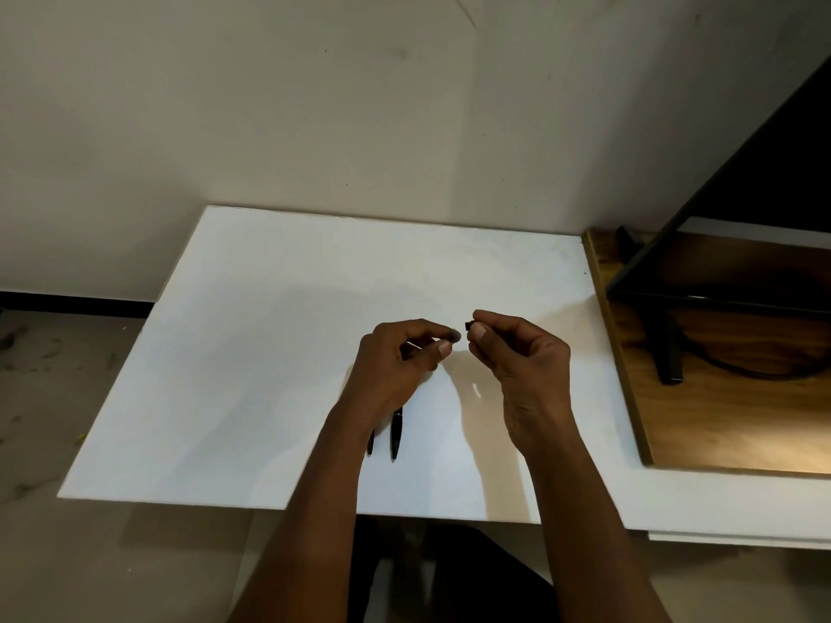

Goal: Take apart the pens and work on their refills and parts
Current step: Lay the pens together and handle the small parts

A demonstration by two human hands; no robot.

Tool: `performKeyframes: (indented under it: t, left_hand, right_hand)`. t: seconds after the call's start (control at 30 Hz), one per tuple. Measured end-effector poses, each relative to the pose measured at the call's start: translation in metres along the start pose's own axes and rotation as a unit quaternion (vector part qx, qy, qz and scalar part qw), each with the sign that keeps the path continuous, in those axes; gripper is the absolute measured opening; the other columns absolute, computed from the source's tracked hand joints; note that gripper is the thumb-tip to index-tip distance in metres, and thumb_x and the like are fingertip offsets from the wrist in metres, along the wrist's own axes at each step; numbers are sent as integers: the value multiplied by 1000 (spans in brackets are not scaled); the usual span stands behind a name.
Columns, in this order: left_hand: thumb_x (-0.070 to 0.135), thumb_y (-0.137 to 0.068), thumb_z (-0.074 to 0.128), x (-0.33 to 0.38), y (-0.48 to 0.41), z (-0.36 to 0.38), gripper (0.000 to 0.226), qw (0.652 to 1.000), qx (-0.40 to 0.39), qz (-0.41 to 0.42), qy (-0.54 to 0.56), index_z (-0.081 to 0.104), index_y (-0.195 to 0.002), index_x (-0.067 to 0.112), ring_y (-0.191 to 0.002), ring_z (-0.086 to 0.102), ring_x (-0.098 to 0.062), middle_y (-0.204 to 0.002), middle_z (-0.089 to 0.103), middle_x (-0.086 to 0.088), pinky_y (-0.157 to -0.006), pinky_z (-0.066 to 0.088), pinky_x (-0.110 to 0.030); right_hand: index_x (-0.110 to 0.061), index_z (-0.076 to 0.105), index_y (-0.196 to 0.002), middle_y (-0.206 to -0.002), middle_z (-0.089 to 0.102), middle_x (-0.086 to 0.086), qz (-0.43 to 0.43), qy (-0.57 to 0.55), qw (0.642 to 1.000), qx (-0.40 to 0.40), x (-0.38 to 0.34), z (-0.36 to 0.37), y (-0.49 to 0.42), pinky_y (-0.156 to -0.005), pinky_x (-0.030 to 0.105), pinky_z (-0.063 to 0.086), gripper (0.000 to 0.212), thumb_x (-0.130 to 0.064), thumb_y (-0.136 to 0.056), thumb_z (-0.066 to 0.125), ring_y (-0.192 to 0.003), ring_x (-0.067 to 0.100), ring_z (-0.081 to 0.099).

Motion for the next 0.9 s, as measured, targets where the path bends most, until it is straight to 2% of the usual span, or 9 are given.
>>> performKeyframes:
  t: [0.2, 0.37, 0.53, 0.8, 0.9]
  left_hand:
    - [27, -93, 71, 2, 0, 2, 15, 1000, -2, 2, 3, 79, -105, 30, -77, 71, -11, -89, 77, 3, -69, 54, -17]
    - [28, -92, 72, -1, 0, -1, 15, 1000, -1, -11, 15, 80, -105, 30, -66, 67, -2, -78, 74, 8, -56, 49, -11]
    - [28, -92, 72, 0, 0, -2, 15, 1000, -6, -6, 6, 79, -105, 31, -72, 69, -7, -89, 77, 5, -58, 47, -8]
    - [24, -93, 71, 5, -1, 0, 14, 999, -5, 16, -38, 80, -102, 29, -73, 64, -1, -90, 75, 15, -66, 51, -18]
    - [21, -91, 73, 4, -1, -1, 13, 1000, -3, 9, -15, 81, -100, 24, -64, 68, -7, -87, 76, 6, -61, 55, -17]
  right_hand:
    - [-14, 78, -102, -95, 79, 4, -17, 72, 997, -14, -2, 1, -1, -95, 49, 57, 14, -9, -89, 75, -92, 21, 75]
    - [-18, 78, -99, -92, 79, 3, -29, 114, 993, -33, -3, 4, -2, -93, 53, 57, 14, -9, -90, 73, -91, 23, 75]
    - [-21, 78, -96, -93, 78, 3, -42, 142, 988, -43, -6, 5, -2, -93, 58, 54, 15, -8, -91, 72, -92, 28, 73]
    - [-18, 77, -94, -86, 78, -2, -59, 220, 972, -61, -13, 7, 0, -86, 44, 58, 17, -3, -91, 70, -84, 20, 72]
    - [-18, 78, -91, -83, 78, 0, -53, 209, 975, -56, -12, 6, 0, -84, 41, 59, 17, -2, -89, 72, -81, 20, 73]
Point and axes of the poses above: each hand's wrist, its own y-axis away from the middle knuckle, its own z-axis out of the palm, x = y × z, the point moved 7 cm from there along -y, towards the middle knuckle
